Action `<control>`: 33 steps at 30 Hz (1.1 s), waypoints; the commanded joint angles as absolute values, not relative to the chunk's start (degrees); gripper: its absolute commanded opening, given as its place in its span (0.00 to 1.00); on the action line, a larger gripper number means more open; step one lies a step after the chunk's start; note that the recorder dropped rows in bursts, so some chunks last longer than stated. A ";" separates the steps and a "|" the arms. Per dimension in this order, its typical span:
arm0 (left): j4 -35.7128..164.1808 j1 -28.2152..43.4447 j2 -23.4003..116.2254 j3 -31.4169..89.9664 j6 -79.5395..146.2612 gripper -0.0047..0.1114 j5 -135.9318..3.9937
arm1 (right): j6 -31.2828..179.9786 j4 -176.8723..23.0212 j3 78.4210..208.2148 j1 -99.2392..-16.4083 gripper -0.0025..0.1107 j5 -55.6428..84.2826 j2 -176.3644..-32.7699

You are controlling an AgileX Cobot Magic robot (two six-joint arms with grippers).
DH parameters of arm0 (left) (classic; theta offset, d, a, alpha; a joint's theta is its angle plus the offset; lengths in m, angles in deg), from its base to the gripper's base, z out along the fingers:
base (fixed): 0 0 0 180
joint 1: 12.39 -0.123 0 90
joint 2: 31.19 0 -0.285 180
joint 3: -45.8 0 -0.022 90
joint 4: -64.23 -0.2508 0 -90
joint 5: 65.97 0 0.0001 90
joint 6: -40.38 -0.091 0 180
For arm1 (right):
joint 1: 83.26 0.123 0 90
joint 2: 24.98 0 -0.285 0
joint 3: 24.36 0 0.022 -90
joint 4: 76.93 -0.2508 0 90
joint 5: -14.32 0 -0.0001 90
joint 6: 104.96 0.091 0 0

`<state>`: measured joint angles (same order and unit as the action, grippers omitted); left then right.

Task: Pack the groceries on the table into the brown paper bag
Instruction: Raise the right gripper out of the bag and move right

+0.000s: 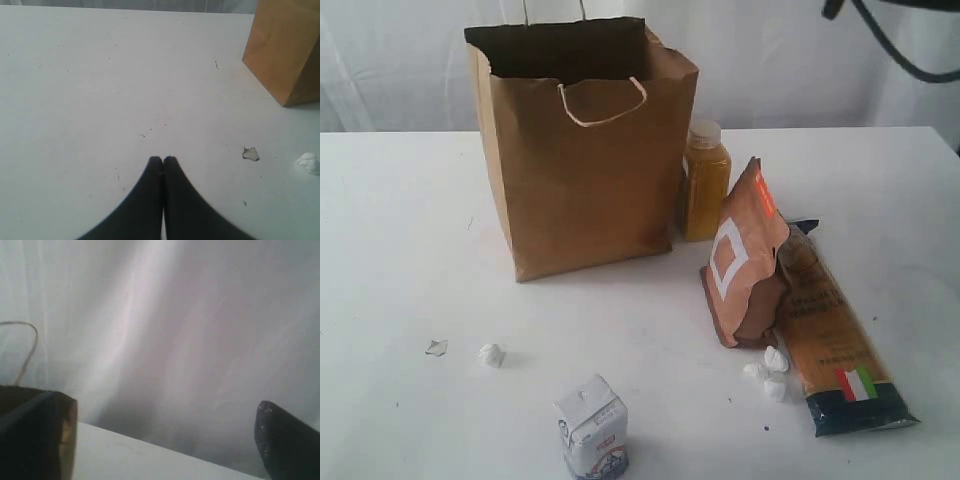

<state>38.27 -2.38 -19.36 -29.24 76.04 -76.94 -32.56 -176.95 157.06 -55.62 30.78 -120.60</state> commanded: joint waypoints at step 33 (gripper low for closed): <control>45.83 -2.55 -19.33 -29.55 76.60 0.04 -77.97 | -19.02 -176.87 146.88 -79.29 0.93 -2.62 -123.90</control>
<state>45.33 -2.38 -19.36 -29.24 76.13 -77.70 -24.85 -177.23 143.53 -74.85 7.99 -119.85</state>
